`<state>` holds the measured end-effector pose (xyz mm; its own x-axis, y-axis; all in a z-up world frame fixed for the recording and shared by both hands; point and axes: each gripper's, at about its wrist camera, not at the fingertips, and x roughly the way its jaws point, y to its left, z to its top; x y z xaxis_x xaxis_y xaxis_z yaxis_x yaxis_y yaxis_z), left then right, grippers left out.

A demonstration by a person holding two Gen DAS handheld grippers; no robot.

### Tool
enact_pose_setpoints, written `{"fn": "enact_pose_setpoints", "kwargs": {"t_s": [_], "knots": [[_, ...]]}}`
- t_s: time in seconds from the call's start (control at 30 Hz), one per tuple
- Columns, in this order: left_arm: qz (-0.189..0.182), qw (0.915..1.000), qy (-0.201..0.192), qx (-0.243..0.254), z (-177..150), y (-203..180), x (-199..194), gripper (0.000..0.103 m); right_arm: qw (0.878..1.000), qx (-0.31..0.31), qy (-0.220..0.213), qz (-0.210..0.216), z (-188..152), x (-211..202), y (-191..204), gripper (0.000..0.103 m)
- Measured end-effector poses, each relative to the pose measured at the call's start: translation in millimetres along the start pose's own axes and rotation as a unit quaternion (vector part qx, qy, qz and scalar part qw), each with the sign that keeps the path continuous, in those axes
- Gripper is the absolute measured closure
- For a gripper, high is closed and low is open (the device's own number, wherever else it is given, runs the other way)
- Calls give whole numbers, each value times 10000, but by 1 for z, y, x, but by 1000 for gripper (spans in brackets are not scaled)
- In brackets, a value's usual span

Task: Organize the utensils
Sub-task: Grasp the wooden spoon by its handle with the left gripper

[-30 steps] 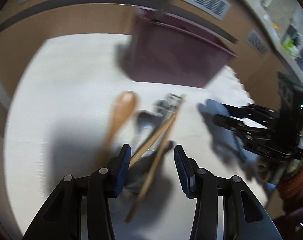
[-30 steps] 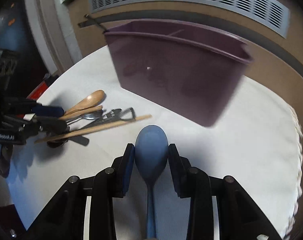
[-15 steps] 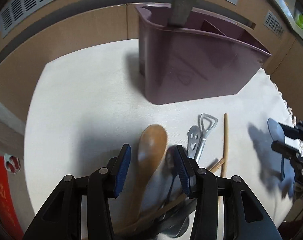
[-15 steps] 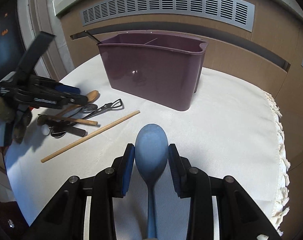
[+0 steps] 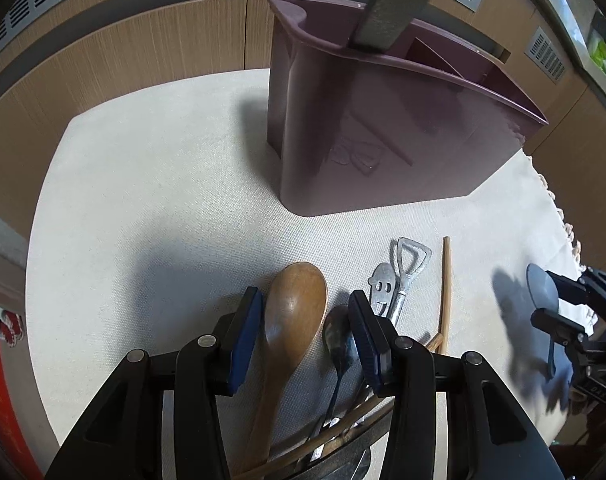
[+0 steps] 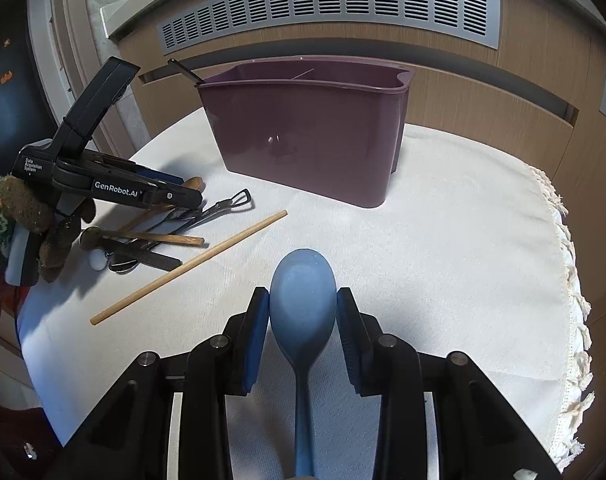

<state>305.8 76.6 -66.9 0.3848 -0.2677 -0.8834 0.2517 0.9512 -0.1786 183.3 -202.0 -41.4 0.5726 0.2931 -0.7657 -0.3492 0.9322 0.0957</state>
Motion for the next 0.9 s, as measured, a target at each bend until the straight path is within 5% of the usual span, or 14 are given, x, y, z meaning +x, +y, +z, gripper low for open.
{"fn": "enact_pose_setpoints", "kwargs": {"t_s": [0.17, 0.4, 0.67, 0.9], "knots": [[225, 9997, 25, 33, 3, 9, -1, 70, 10000, -34, 72, -6, -2, 2, 2, 71], [610, 9966, 53, 550, -5, -10, -1, 70, 9997, 1, 204, 137, -3, 6, 1, 71], [480, 9977, 78, 477, -8, -2, -4, 70, 9977, -239, 627, 38, -7, 21, 4, 69], [512, 9974, 109, 491, -5, -10, -1, 70, 9969, -450, 561, -311, 8, 29, 16, 71]]}}
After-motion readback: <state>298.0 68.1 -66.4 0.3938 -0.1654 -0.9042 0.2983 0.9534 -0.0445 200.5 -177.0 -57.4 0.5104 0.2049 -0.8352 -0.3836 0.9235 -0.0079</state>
